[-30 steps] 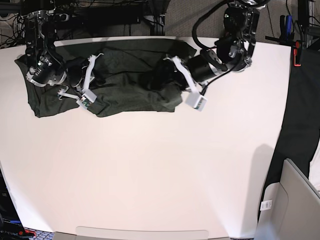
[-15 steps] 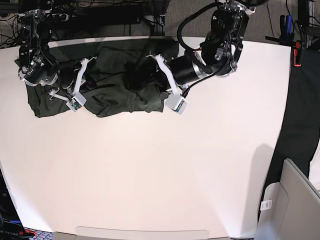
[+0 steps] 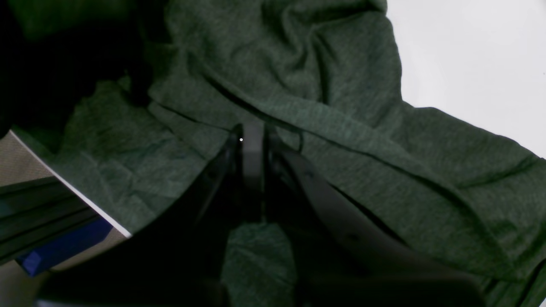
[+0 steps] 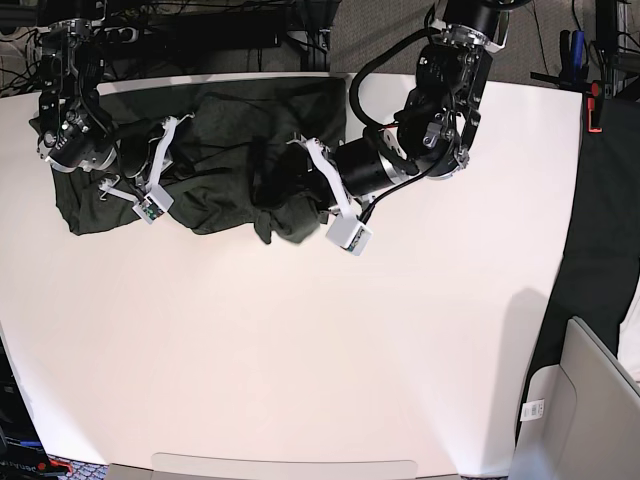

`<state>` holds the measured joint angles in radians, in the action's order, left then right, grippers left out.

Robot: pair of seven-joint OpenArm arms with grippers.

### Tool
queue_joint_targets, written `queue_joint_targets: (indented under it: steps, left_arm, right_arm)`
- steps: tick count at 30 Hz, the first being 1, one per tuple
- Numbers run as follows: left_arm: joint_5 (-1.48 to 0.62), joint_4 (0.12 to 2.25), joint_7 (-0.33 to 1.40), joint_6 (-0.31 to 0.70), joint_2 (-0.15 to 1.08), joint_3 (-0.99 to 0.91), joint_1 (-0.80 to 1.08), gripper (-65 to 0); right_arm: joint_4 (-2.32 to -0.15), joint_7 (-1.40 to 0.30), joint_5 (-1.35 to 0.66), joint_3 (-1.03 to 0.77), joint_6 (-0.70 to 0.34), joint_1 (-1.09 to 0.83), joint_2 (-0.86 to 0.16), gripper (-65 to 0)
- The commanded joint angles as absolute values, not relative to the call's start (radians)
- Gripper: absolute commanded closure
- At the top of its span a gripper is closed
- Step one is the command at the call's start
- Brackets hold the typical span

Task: Fold the T-shirt properly
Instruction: 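Grasp the shirt fabric with the left gripper near the right gripper, then lift and fold the grasped fabric with the left gripper over the body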

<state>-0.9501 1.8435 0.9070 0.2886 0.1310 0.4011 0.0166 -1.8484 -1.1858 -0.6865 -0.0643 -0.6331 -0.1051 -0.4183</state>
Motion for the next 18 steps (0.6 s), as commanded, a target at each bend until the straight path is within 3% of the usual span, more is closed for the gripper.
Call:
queue_joint_targets:
  steps: [1, 13, 18]
  left_arm:
    - [-0.964, 1.857, 0.889, 0.3, 0.13, 0.426, 0.013, -0.1]
    - [-0.963, 1.825, 0.888, 0.3, 0.102, 0.466, 0.01, -0.6]
    - [-0.963, 1.817, 0.891, 0.3, 0.102, 0.466, 0.008, -6.5]
  right_arm:
    - [-1.863, -1.173, -0.7, -0.071, -0.639, -0.094, -0.43, -0.2]
    - [-1.863, -1.173, -0.7, -0.073, -0.639, -0.091, -0.412, -0.2]
    - [-1.863, -1.173, -0.7, -0.073, -0.639, -0.091, -0.41, -0.2]
